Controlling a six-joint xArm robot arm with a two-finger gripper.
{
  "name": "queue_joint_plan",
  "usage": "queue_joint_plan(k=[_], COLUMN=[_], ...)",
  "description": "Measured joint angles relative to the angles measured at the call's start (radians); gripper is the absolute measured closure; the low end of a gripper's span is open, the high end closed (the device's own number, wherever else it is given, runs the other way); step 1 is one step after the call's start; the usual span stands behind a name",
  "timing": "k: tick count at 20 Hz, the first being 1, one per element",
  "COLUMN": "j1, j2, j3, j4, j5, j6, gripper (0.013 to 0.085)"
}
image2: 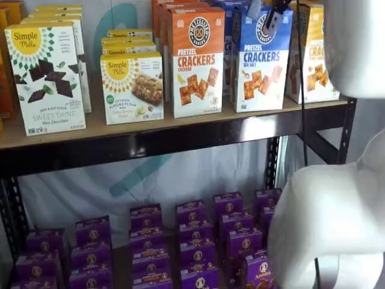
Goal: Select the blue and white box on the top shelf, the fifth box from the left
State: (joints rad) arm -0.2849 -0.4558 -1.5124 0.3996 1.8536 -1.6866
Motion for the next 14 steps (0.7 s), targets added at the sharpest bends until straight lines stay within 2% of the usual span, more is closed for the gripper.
queue_joint_plan(k=[2, 4, 8, 14], j1=[-0.017, -0.017, 0.005, 0.015], j2=[-0.013, -0.036, -0.057, -0.022], j3=[0.008, 0.031, 0.060, 0.062], j4=[0.043, 0.061, 0.054, 0.036], j5=[-0.036, -0.100, -0.197, -0.275], j6=[0.004, 0.009, 0.019, 0.005], gripper=[0.0130, 0.0130, 0.0130, 0.0130])
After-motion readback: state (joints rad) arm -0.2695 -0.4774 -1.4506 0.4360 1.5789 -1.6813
